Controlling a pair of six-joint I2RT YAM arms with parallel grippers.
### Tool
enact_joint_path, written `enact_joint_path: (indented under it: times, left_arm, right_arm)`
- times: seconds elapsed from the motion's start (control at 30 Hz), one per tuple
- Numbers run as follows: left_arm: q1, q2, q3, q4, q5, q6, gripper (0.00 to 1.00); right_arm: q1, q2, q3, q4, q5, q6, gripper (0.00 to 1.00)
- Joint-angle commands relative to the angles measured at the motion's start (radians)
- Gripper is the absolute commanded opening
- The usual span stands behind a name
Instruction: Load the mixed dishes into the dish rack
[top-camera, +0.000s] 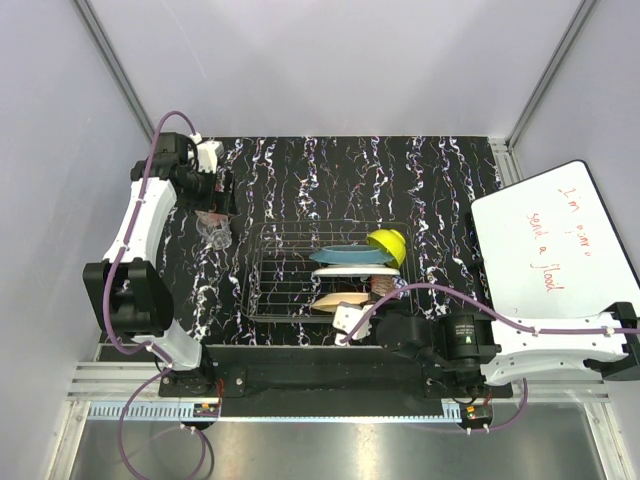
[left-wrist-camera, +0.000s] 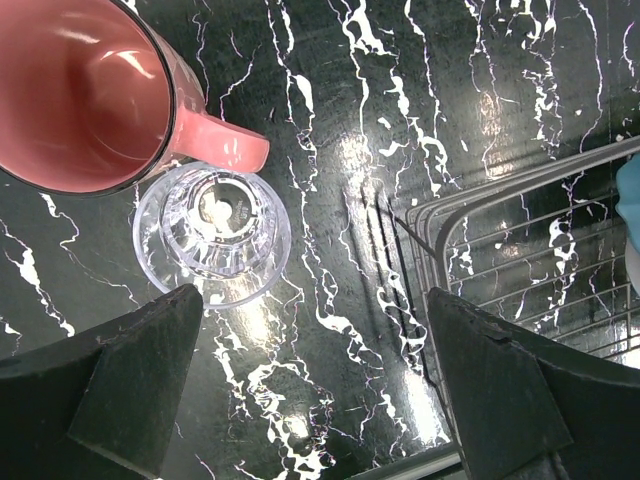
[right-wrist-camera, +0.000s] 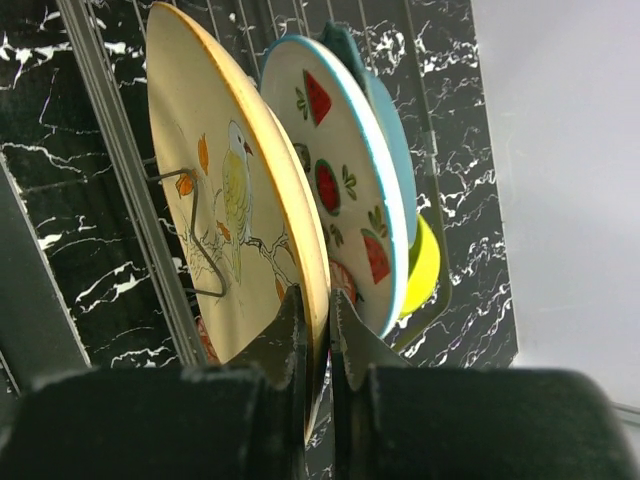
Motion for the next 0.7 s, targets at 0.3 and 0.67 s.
enact_joint_path:
  times: [0.3,0.67]
  left_arm:
    - [-0.002,-0.034,0.007,0.035,0.02,0.005,0.99]
    - [0.001,-0.037,0.11,-0.009,0.009,-0.001,0.99]
  right_arm:
    - [0.009,-0.016,-0.01,0.041,0.031,0.06,0.52]
    - [0.009,-0.069,0.223,0.143,0.208,-0.05,0.84]
